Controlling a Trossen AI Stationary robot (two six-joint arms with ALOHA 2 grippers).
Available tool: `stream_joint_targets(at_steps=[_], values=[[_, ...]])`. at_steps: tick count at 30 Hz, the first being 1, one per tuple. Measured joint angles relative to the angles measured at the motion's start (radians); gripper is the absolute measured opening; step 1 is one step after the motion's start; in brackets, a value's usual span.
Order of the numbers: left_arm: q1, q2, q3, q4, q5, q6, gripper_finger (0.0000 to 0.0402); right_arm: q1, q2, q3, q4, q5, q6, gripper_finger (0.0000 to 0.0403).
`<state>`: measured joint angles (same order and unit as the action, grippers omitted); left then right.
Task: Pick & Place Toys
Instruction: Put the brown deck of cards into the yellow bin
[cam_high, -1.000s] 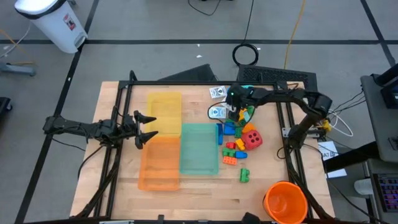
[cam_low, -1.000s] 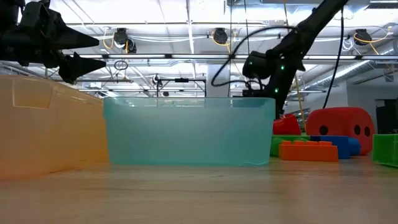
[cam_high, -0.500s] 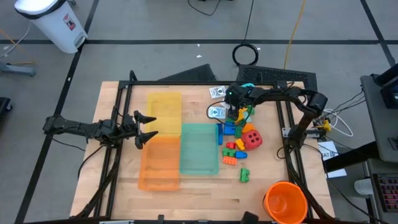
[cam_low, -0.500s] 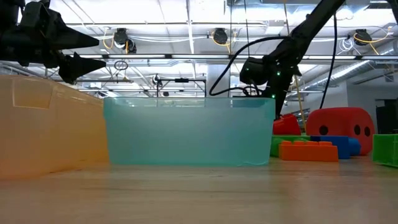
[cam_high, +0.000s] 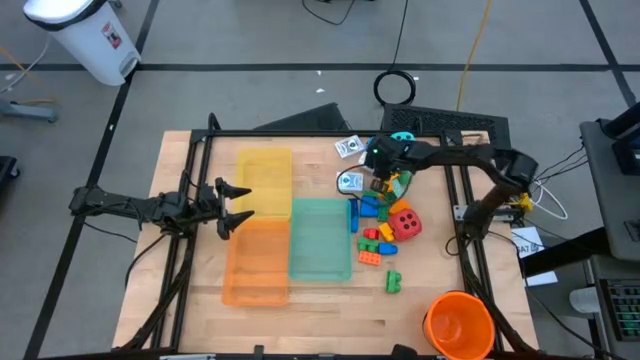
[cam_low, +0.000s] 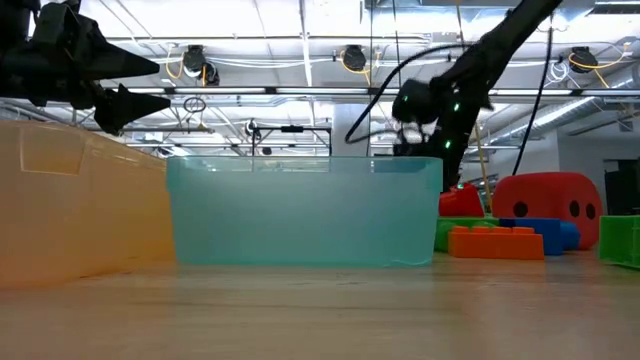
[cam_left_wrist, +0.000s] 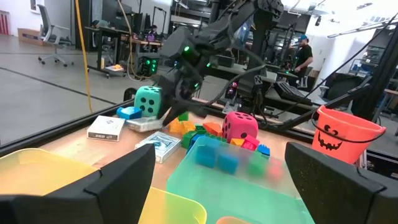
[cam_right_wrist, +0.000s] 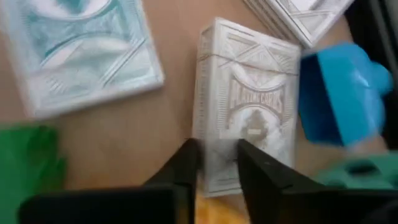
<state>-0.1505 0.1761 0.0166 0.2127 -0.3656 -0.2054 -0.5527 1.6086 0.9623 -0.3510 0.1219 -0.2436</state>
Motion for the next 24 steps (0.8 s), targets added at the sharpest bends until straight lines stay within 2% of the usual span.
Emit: stream_joint_targets(at_steps=[5, 10, 13, 15, 17, 24], values=[[0.000, 0.000, 0.000, -0.001, 0.000, 0.000, 0.0363, 0.048, -0.142, 0.004, -0.016, -0.007, -0.001, 0.0004], [0.000, 0.000, 0.000, 0.000, 0.000, 0.000, 0.0363, 0.092, -0.224, -0.010, -0.012, -0.021, -0.003, 0.0015], [0.000, 0.000, 0.000, -0.001, 0.000, 0.000, 0.0363, 0.090, -0.223, -0.027, 0.031, -0.028, -0.005, 0.0031], [0.000, 0.000, 0.000, 0.000, 0.000, 0.000, 0.0363, 0.064, -0.210, -0.027, 0.026, -0.055, -0.005, 0.0057], [0.000, 0.000, 0.000, 0.001, 0.000, 0.000, 0.0363, 0.035, -0.188, -0.027, 0.027, -0.104, 0.003, 0.0101], [0.000, 0.000, 0.000, 0.001, 0.000, 0.000, 0.0363, -0.083, -0.097, -0.025, 0.097, -0.123, 0.064, 0.0308]])
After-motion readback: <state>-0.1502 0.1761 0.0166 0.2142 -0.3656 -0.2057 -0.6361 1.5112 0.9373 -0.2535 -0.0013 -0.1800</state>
